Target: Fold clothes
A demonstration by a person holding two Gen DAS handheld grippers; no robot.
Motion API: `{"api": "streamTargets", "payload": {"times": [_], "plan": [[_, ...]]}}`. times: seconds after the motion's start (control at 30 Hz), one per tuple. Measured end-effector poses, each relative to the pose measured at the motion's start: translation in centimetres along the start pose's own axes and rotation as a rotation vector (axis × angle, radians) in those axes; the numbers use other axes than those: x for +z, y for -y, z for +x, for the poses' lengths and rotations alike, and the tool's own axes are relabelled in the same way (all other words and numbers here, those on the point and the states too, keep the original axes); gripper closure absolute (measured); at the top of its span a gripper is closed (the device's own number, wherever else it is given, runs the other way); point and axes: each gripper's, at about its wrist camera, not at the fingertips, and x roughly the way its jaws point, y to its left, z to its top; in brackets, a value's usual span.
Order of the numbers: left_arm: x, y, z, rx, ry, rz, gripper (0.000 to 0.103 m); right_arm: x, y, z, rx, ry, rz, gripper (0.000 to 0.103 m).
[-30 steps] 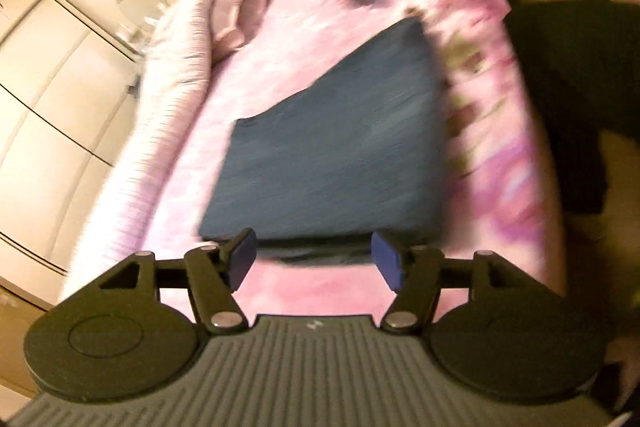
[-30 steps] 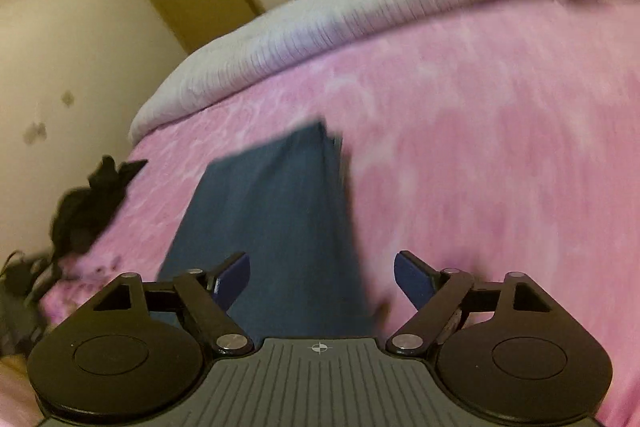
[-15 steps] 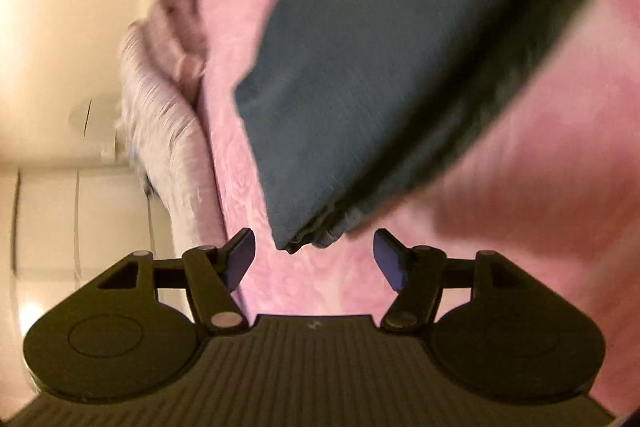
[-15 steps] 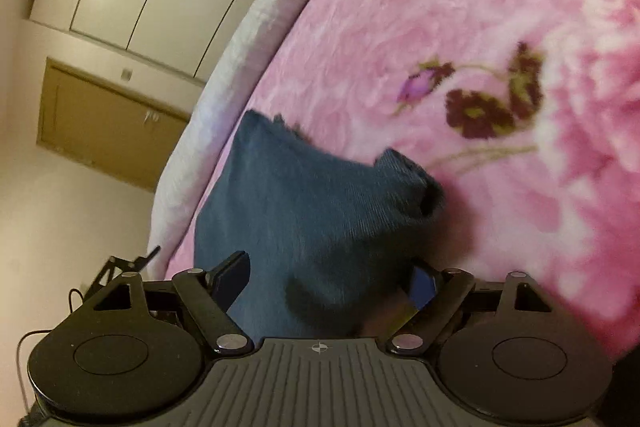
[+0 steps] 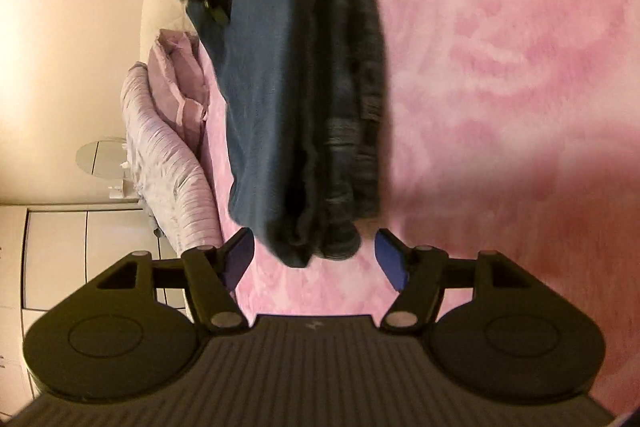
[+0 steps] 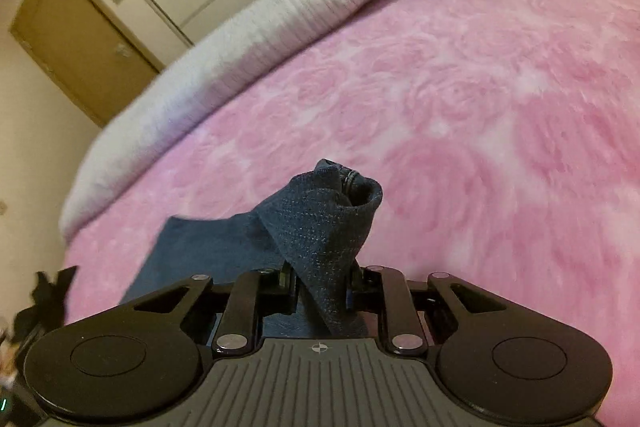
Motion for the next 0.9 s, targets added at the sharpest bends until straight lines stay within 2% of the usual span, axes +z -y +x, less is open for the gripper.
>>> {"api": "streamTargets", "payload": {"times": [0.07, 0.2, 0.27, 0.33, 0.4, 0.47, 0.6, 0.7, 0.83, 0.87, 0.9], "plan": [[0.3, 0.2, 0.4, 0.001, -0.003, 0.004, 0.039, 2.6, 0.4, 1.4, -0.047, -0.020, -0.050, 0.065], [0.5, 0.2, 0.9, 0.002, -0.016, 0.001, 0.038, -0.7, -1.1, -2.6, -0.189, 0.055, -0.188, 0.054], [0.7, 0.2, 1.0, -0.009, -0.019, 0.006, 0.039, -3.9, -3.1, -5.9, -0.215, 0.101, -0.318, 0.049], [0.8, 0.3, 1.1, -0.027, -0.025, 0.012, 0.043, -8.2, -6.0, -8.6, -0.182, 0.118, -0.492, 0.044], [1.0, 0.4, 1.1, -0.040, -0.030, 0.018, 0.048, -12.9, -9.1, -10.0, -0.161, 0.111, -0.709, 0.039], [1.0, 0.6, 0.9, -0.045, -0.030, 0.020, 0.051, -17.9, -11.7, -9.9, -0.184, 0.098, -0.957, 0.035], [1.0, 0.8, 0.7, -0.050, -0.029, 0.016, 0.053, -24.6, -14.1, -6.1, -0.301, 0.043, -1.309, 0.035], [0.9, 0.1, 0.5, -0.074, -0.028, -0.012, 0.051, -26.3, -15.0, -2.5, -0.351, 0.015, -1.456, 0.035], [0.7, -1.4, 0.4, -0.105, -0.016, -0.137, 0.043, -26.9, -15.2, 0.5, -0.440, 0.020, -1.574, 0.036], [0.8, -2.0, 0.3, -0.113, -0.015, -0.176, 0.038, -26.7, -15.1, 0.9, -0.456, 0.027, -1.592, 0.054], [0.9, -2.5, 0.1, -0.120, -0.012, -0.216, 0.032, -26.5, -15.1, 1.4, -0.471, 0.035, -1.609, 0.064]]}}
